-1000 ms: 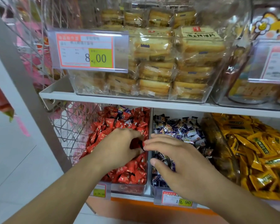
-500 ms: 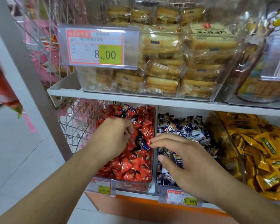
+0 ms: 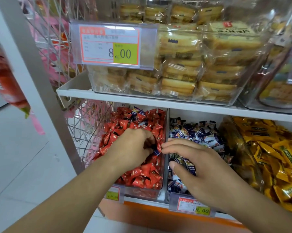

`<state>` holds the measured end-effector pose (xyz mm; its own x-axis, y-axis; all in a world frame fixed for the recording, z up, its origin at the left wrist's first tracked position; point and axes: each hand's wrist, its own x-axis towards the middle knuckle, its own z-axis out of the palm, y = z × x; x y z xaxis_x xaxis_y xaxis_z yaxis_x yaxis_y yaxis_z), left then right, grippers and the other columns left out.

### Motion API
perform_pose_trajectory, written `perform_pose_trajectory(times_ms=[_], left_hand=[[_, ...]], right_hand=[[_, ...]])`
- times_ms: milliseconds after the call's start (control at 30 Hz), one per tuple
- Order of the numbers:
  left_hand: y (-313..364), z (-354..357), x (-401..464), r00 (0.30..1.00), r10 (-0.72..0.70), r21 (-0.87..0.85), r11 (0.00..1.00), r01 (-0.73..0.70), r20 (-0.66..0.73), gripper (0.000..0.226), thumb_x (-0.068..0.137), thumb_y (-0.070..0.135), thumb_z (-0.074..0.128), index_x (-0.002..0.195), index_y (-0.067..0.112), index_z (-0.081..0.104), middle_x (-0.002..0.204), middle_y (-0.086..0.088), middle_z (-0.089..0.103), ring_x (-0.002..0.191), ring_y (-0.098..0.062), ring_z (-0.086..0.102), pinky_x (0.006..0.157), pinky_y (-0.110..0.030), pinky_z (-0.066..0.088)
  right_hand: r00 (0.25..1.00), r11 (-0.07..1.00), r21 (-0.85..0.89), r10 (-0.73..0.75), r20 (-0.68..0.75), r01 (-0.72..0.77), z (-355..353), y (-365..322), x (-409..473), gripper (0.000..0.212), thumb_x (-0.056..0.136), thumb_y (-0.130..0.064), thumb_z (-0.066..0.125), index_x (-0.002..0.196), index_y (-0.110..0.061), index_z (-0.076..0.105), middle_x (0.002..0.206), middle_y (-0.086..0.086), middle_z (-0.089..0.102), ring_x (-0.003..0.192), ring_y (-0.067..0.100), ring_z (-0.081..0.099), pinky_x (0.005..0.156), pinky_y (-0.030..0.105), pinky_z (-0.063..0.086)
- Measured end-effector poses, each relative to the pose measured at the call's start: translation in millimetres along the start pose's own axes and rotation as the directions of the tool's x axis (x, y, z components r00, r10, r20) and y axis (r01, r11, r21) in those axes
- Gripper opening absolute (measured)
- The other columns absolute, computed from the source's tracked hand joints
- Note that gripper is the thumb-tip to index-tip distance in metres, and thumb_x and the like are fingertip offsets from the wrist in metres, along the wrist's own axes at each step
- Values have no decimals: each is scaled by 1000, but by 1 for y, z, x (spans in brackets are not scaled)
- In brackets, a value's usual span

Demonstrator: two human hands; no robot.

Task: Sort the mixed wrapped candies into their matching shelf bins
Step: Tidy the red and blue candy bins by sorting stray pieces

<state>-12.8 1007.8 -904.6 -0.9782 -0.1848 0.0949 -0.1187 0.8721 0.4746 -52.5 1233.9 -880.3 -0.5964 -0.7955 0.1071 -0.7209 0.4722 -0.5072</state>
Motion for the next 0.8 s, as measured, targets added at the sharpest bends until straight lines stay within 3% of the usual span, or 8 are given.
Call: perform_pose_trajectory(times_ms=[133, 267, 567, 800], left_hand=[[-5, -3, 3, 999, -45, 38, 998, 44, 31, 40, 89, 29, 78, 128, 33, 68, 110, 11, 72, 100, -5, 65, 95, -22, 54], [-5, -1, 6, 993, -38, 27, 999, 36, 108, 45, 89, 40, 77, 132, 37, 66, 123, 12, 70, 110, -7, 64, 99, -29, 54], [-2, 9, 8, 996, -86, -155, 984, 89, 27, 15, 79, 27, 87, 91, 32, 80, 83, 19, 75, 79, 9, 67, 85, -19, 57], [2, 9, 7, 989, -146, -226, 964, 140, -13, 11, 79, 23, 86, 79, 32, 79, 72, 16, 74, 68, 7, 68, 75, -20, 58]], right_hand=[[1000, 1000, -1, -4, -6, 4, 0, 0, 0, 33, 105, -37, 54, 136, -49, 57, 141, -46, 41, 138, -23, 26, 119, 14, 18], [1000, 1000, -9, -10, -2, 10, -1, -1, -1, 33, 105, -39, 53, 136, -50, 56, 142, -47, 39, 138, -24, 25, 119, 14, 18], [1000, 1000, -12, -15, -7, 15, -1, -3, 0, 32, 105, -39, 53, 134, -52, 56, 142, -48, 37, 139, -24, 24, 117, 12, 18], [1000, 1000, -15, -10, -1, 10, -1, -4, -1, 33, 104, -38, 56, 134, -52, 56, 142, -48, 37, 138, -24, 25, 110, 2, 15]])
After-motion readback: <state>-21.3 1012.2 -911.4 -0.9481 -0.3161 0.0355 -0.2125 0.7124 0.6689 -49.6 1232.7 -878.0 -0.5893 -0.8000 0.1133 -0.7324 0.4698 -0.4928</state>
